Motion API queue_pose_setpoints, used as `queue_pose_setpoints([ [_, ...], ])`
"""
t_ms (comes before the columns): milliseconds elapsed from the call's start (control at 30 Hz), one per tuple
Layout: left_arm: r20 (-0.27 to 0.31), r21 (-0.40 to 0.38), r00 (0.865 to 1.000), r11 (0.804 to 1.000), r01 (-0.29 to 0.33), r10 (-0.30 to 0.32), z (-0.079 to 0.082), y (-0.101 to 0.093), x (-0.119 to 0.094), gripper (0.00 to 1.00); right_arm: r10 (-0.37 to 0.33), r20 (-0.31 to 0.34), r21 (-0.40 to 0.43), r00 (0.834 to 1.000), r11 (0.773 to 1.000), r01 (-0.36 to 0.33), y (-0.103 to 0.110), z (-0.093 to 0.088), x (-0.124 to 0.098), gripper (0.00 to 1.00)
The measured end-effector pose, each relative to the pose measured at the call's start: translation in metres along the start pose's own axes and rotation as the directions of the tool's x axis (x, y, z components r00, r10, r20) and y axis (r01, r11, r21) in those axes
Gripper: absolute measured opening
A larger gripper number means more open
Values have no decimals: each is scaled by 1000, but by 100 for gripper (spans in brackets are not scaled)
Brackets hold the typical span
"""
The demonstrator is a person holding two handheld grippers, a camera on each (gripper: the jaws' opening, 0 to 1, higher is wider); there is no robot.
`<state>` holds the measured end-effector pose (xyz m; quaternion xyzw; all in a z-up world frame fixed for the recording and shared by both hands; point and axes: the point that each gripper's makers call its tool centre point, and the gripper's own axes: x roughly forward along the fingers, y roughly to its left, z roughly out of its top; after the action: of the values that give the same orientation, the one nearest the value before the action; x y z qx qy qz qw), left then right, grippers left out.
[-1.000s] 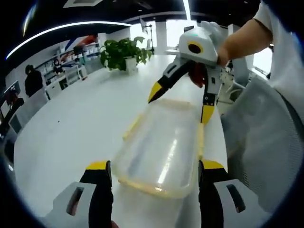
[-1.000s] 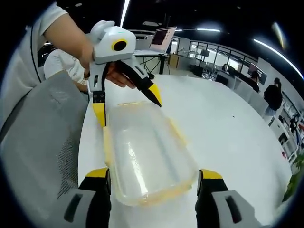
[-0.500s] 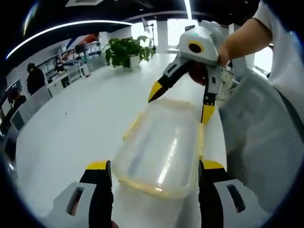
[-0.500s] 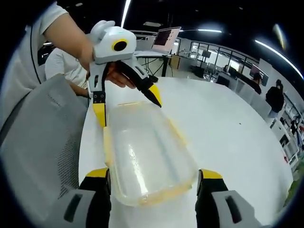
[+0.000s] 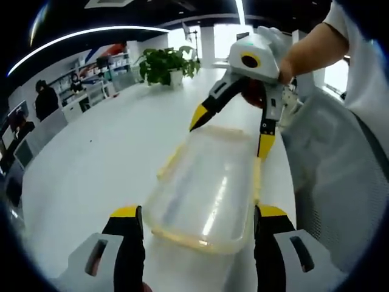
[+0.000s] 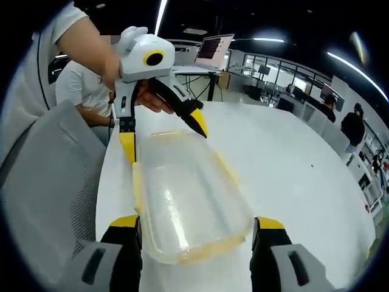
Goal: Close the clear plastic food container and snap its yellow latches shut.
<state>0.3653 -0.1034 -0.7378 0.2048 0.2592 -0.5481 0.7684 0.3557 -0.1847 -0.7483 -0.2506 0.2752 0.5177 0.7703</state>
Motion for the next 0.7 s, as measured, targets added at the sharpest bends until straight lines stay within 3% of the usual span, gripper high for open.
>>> queue_pose_setpoints([
  [700, 0, -5, 1000, 1000, -10, 10, 9, 53, 12, 72, 10, -3, -13, 1000, 1000, -10, -51, 11, 19, 73],
])
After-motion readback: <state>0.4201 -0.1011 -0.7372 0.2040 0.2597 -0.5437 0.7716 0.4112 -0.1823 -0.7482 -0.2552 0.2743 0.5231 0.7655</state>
